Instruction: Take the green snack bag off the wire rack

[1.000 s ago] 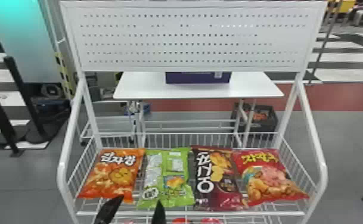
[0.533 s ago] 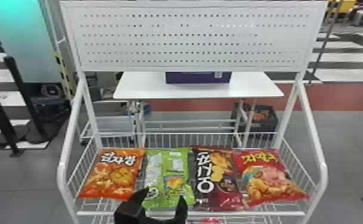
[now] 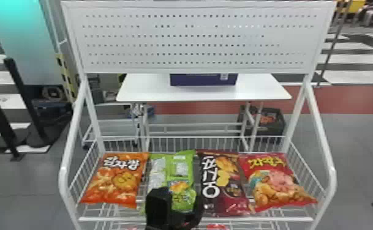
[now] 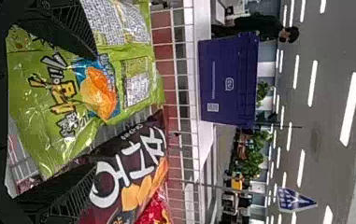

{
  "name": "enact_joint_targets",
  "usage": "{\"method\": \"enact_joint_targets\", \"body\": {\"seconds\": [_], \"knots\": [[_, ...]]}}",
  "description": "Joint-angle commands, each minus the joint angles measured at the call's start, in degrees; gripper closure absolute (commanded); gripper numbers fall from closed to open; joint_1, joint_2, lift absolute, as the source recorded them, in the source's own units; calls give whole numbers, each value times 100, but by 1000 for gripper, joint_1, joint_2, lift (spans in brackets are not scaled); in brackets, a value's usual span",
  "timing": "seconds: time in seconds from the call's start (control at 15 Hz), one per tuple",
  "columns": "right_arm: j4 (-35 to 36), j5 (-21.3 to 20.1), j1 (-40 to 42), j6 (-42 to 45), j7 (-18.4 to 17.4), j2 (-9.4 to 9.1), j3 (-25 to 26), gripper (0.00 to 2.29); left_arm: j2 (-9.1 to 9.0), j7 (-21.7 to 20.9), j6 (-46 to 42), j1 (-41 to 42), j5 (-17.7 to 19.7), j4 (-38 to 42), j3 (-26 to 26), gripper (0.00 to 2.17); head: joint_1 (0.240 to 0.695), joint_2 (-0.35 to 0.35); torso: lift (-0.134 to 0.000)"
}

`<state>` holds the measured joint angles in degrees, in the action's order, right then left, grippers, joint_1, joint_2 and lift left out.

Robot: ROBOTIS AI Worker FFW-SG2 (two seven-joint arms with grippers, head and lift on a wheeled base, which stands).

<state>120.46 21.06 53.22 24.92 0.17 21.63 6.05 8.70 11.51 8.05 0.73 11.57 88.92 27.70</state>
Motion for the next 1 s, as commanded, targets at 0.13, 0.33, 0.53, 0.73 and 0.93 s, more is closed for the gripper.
{"method": "enact_joint_targets", "body": {"seconds": [0.13,0.33,0.53,0.73,0.93], "knots": [[-5,-5,4,8,0,-1,-7,171,18,9,0,-55,38,-165,-133,265,499,0,0],[4,-5,4,8,0,-1,-16,171,62,26,-17,103,38,-103,-265,1099,499,0,0],[4,4,21,78,0,17,-7,171,71,44,-17,147,38,-59,-256,1717,499,0,0],[4,4,30,96,0,34,2,171,97,35,-35,314,47,292,-274,1717,499,0,0],[4,4,21,96,0,34,-16,171,123,9,-35,490,74,802,-274,1717,499,0,0]]}}
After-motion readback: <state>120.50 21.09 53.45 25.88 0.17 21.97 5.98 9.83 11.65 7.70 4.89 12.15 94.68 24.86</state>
